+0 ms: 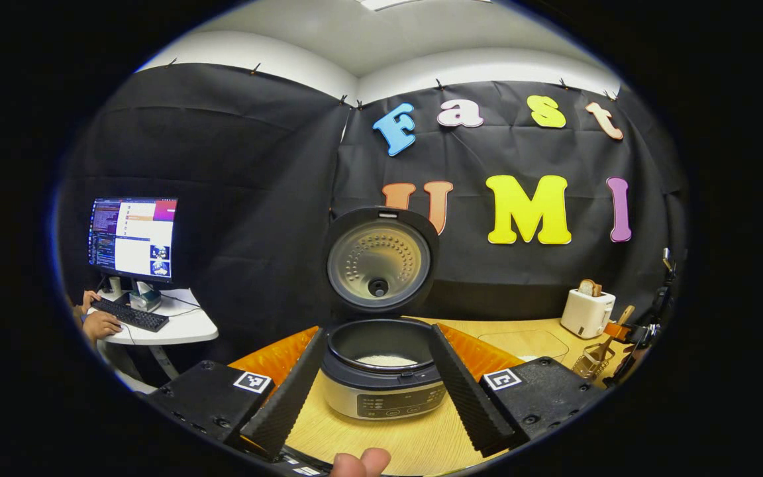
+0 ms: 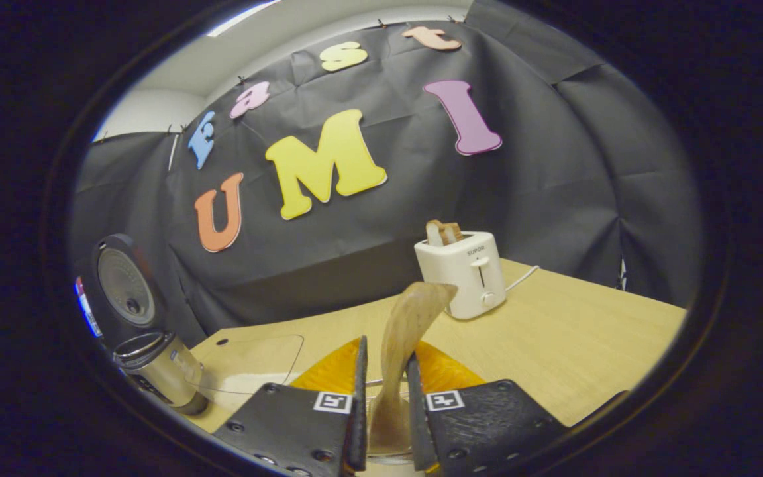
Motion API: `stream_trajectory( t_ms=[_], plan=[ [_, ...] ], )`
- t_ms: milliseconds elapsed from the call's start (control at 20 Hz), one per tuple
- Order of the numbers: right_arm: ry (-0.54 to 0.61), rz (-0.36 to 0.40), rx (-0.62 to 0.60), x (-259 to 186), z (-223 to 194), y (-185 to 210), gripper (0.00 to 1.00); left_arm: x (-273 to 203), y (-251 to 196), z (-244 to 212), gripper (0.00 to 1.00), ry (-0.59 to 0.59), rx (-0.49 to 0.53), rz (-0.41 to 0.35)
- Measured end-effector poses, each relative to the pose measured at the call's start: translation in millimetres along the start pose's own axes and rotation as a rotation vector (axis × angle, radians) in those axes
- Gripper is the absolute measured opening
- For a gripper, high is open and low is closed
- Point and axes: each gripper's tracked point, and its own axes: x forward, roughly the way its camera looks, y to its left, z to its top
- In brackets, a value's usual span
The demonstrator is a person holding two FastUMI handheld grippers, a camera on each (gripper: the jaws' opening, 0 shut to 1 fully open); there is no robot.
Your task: Close the left gripper, press the button to open the rice cooker; take a wooden spoon from the chopstick holder with the right hand, scoop a spoonful of rice and pour it into the rice cooker, then put the wooden spoon back into the chopstick holder.
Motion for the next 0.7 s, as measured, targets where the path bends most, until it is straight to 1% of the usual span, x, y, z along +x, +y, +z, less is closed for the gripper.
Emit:
stream_trajectory(
  t_ms=[50,150,250,300,350,400,500,550,600,650,700],
  plan=[
    [0.008,-0.006,-0.008,0.9,-1.4,-4.3,0.27,-0.3,0.4,1.3,1.00,-0.003,0.005,0.006],
    [0.008,-0.017,-0.035,0.6,-2.6,-11.9,0.55,-0.6,-1.5,2.7,1.00,-0.010,0.014,0.007],
    [0.012,-0.010,-0.064,-0.9,-4.6,-12.4,0.68,-2.0,-4.9,6.3,1.00,-0.022,0.019,0.008],
    [0.015,-0.008,-0.084,-2.6,-6.8,-12.9,0.80,-2.2,-6.9,7.2,1.00,-0.027,0.021,0.008],
    [0.018,-0.006,-0.107,-4.8,-7.4,-13.4,0.84,-2.6,-9.2,8.5,1.00,-0.032,0.022,0.006],
    [0.024,-0.001,-0.125,-7.0,-10.4,-13.0,0.95,-2.5,-11.4,9.4,1.00,-0.034,0.022,0.004],
    [0.026,0.013,-0.159,-15.6,-11.5,-13.3,0.95,-3.0,-16.2,9.4,1.00,-0.034,0.029,0.006],
    [0.022,0.015,-0.173,-19.8,-10.6,-15.1,0.92,-2.9,-17.2,10.6,1.00,-0.038,0.034,0.012],
    [0.022,0.013,-0.183,-24.2,-10.4,-19.0,0.96,-3.0,-20.9,10.8,1.00,-0.041,0.037,0.017],
    [0.028,0.013,-0.187,-28.3,-10.8,-24.0,0.96,-3.8,-25.7,11.5,1.00,-0.043,0.041,0.019],
    [0.041,0.015,-0.182,-33.1,-12.7,-28.2,0.92,-4.5,-30.6,14.3,1.00,-0.050,0.045,0.026]
  ],
)
